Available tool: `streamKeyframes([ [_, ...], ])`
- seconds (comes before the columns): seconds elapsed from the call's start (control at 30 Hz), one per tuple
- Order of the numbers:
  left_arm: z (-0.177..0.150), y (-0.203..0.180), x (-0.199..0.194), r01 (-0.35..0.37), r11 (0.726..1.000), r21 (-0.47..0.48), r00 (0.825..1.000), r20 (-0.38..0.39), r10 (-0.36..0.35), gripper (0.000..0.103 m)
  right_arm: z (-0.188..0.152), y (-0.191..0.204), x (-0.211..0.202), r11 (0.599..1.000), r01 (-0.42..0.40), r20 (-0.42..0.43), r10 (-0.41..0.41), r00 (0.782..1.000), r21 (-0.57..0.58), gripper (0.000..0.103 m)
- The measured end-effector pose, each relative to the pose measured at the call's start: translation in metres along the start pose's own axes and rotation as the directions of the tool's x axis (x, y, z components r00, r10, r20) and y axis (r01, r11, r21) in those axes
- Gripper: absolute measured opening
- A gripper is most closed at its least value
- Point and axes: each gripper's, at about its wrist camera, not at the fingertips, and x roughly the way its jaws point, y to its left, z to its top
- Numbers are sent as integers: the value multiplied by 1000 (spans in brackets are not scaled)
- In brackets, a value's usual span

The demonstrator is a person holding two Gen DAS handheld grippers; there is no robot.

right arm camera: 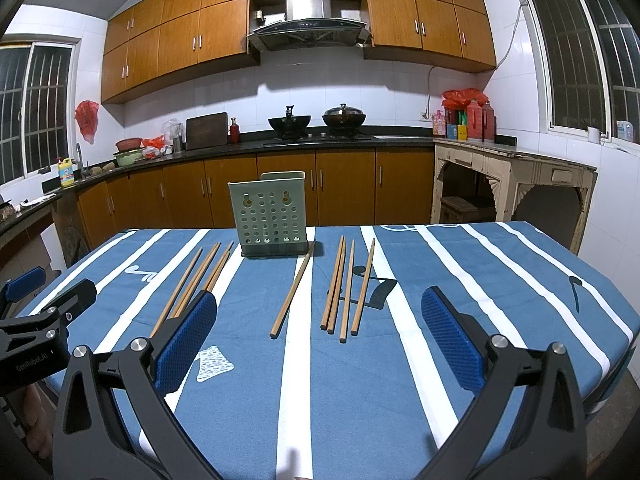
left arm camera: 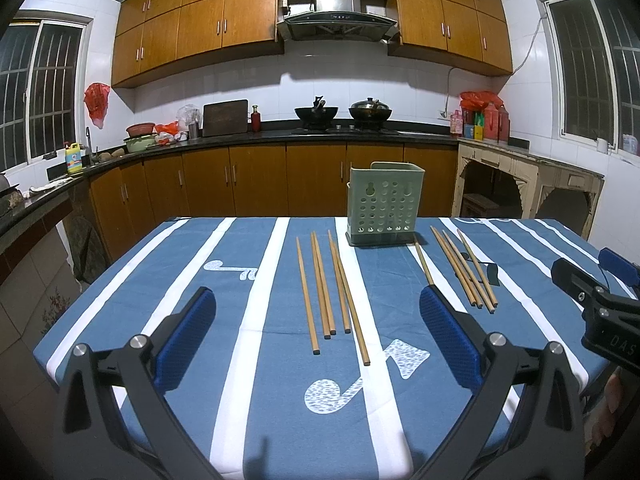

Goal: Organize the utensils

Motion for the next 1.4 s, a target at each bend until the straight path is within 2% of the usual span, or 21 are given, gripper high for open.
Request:
streamKeyframes([
  [0.9,0,0,0,0,1000,2,1000,-2,0,99,0,-1,0,1000,-1,-2,1,1000,2,101],
  [1.13,-2,-5,8,-21,1000,10,1000,-11,21,99,3,-7,4,1000,11,-20,-11,1000,15,101],
  [1.23,-1,-5,20,-25,1000,-3,999,-41,24,99,1,-14,16,998,24,-58,-21,998,50,101],
  [1.4,-4,22,49,-22,997,-80,991,-130,12,99,-4,-39,47,990,79,-141,-62,988,114,101],
])
